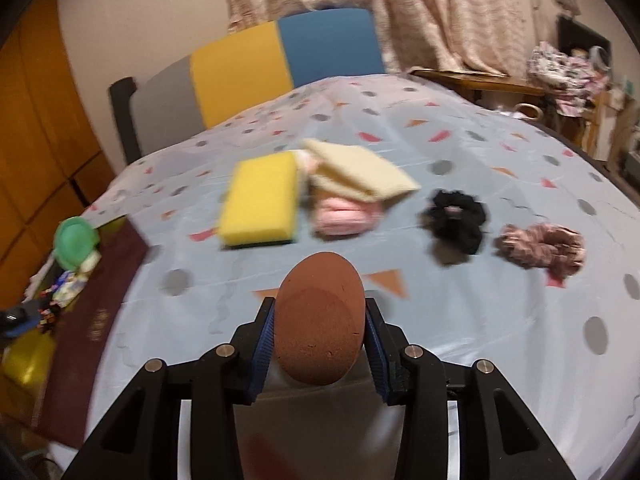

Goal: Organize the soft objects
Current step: 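Carry the green-capped bottle into the gold tray and open the left gripper, then carry the brown round sponge into the gold tray and open the right gripper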

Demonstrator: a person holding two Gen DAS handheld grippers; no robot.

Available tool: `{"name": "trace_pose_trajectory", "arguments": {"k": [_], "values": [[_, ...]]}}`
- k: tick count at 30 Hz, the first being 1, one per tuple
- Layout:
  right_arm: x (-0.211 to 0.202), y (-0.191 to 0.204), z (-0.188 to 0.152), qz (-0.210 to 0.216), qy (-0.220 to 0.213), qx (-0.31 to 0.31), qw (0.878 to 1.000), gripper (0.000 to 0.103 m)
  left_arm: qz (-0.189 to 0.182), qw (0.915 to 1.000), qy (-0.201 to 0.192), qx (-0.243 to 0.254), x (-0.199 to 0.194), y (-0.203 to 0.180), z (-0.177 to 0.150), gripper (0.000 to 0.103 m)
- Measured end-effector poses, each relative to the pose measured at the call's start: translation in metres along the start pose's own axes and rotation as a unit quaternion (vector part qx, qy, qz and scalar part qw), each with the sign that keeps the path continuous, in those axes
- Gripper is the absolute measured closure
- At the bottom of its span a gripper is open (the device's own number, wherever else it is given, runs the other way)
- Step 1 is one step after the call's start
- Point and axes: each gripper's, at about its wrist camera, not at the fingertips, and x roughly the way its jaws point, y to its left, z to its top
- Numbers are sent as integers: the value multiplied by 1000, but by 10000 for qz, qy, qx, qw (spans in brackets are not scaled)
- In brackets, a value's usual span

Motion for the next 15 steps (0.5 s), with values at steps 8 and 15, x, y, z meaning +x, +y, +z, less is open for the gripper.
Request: {"name": "trace_pose_trajectory", "arguments": {"k": [8, 15], "values": [[-3, 94, 16, 948, 125, -629, 9934, 61, 73, 9999, 50, 92, -15, 3, -15, 58], [12, 178, 28, 1548, 370, -1334, 9782, 61, 177, 9998, 8, -9, -28, 17, -16, 58]]}}
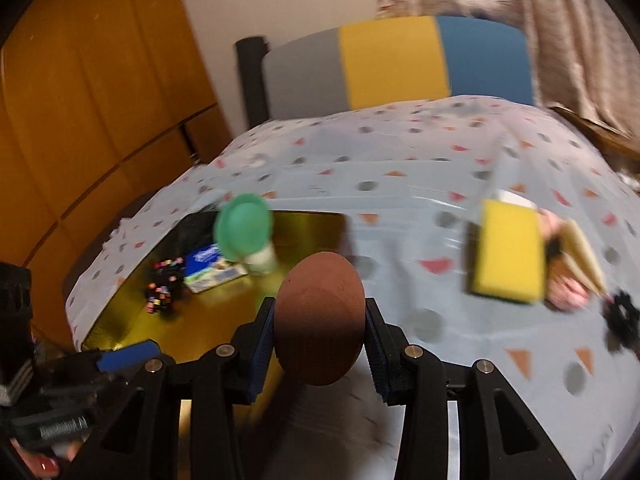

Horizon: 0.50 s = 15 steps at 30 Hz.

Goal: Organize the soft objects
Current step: 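Carry the brown round sponge into the gold tray and open the right gripper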

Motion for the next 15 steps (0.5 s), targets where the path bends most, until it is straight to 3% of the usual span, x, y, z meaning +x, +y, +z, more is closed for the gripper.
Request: {"name": "trace_pose_trajectory", "arguments": {"k": [8, 15], "values": [[47, 32, 24, -103, 276, -372, 9989, 61, 52, 9998, -15, -189, -3, 11, 0, 58], [87, 44, 37, -476, 486, -776, 9947, 60, 40, 9999, 25, -148, -1, 9, 0, 58]]}}
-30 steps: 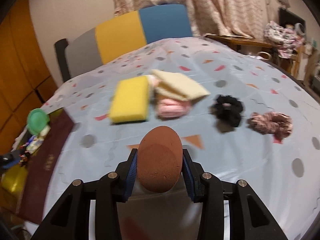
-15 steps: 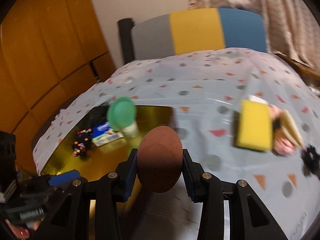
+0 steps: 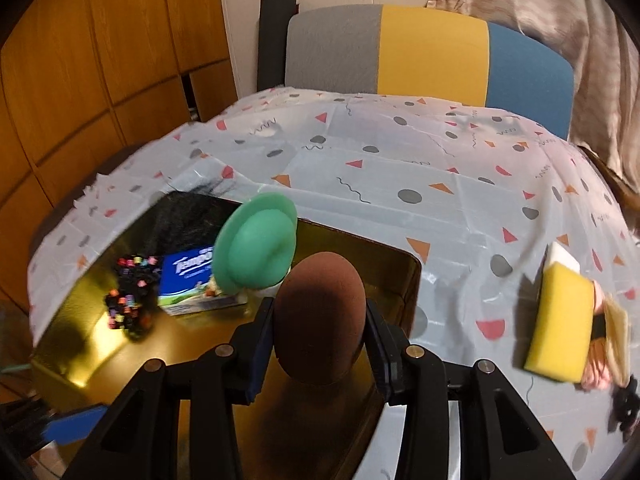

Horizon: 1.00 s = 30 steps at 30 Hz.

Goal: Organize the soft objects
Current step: 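Carry the brown round sponge into the gold tray and open the right gripper, then move the right gripper to the pink satin scrunchie and grasp it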

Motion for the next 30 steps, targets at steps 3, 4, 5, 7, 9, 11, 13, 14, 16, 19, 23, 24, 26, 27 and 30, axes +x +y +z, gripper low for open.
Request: {"name": "trace_pose_trajectory", "arguments": {"k": [3, 4, 5, 7, 9, 11, 13, 14, 16, 19, 23, 24, 26, 27, 30], "values": [[9, -1, 6, -137, 59, 12, 9999, 56, 4, 10000, -1, -29, 0, 1, 1, 58], [12, -1, 7, -224, 74, 10, 9997, 56, 3, 10000, -3, -43, 0, 1, 1, 58], [13, -2, 9, -236, 72, 12, 9997, 55, 0, 10000, -2, -56, 0, 1, 1, 58], [13, -3, 10, -234, 49, 28, 9997, 51, 0, 10000, -1, -63, 0, 2, 1, 58], [9, -5, 10, -228, -38, 76, 9997, 47, 3, 10000, 9, -65, 1, 2, 0, 58], [-1, -9, 10, -134, -182, 149, 9996, 42, 7, 10000, 20, -66, 1, 2, 0, 58], [-9, -11, 10, -145, -312, 206, 9992, 37, 1, 10000, 44, -64, 2, 1, -2, 58], [-15, -13, 10, -147, -399, 230, 9988, 37, -8, 10000, 46, -59, 2, 0, -2, 58], [-29, -16, 7, -162, -573, 233, 9980, 37, -17, 10000, 41, -16, 2, -2, -3, 58], [-43, -22, -1, -267, -723, 271, 9967, 32, -103, 9999, 27, 40, 1, -6, -4, 58], [-58, -40, -19, -370, -764, 531, 9950, 31, -196, 9997, 42, 164, 0, -15, -7, 58], [-60, -45, -25, -381, -731, 608, 9947, 31, -217, 9996, 47, 192, 0, -16, -7, 58], [-65, -56, -36, -454, -673, 759, 9938, 31, -268, 9993, 60, 271, 1, -21, -9, 58], [-67, -61, -40, -474, -654, 821, 9933, 31, -292, 9991, 62, 302, 1, -23, -9, 58], [-72, -75, -58, -521, -536, 1020, 9920, 31, -433, 9981, 60, 425, 0, -30, -12, 58]]}}
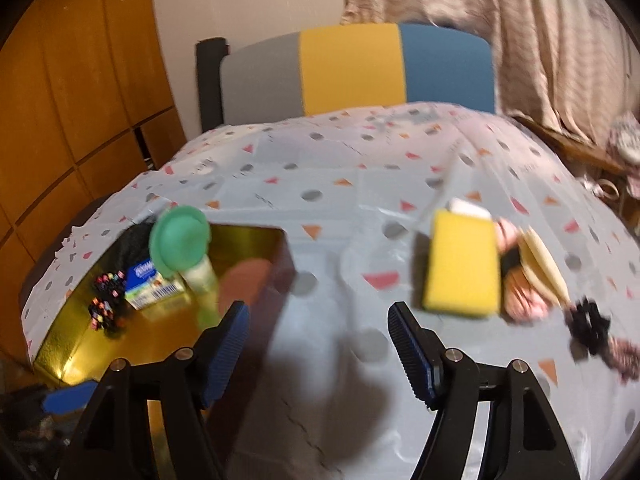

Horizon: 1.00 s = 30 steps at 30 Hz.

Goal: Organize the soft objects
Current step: 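Move the right gripper to the pink satin scrunchie and grasp it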

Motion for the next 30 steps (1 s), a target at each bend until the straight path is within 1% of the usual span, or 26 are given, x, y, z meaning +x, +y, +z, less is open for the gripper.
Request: {"name": "trace_pose_trajectory", "arguments": {"k": [2, 8, 14, 17, 22, 27, 30], "values": [[-3, -11, -12, -61, 83, 83, 9999, 31, -118, 9998, 0, 130, -1, -8, -2, 58], [-7, -38, -51, -240, 387, 242, 9987, 31, -192, 9981, -18, 588, -2, -32, -9, 58], [-19, -62, -80, -440, 494, 369, 9971, 31, -434, 9947, 74, 935, 2, -54, -19, 58], [-27, -73, -88, -543, 474, 421, 9965, 31, -560, 9920, 112, 1129, 2, -68, -27, 58], [-36, -98, -100, -725, 508, 581, 9944, 31, -741, 9887, 252, 1277, 4, -88, -38, 58], [-53, -134, -111, -1061, 473, 819, 9898, 30, -903, 9853, 414, 1393, 10, -109, -50, 58], [-62, -160, -113, -1178, 443, 1122, 9857, 30, -948, 9831, 518, 1478, 15, -121, -57, 58]]}}
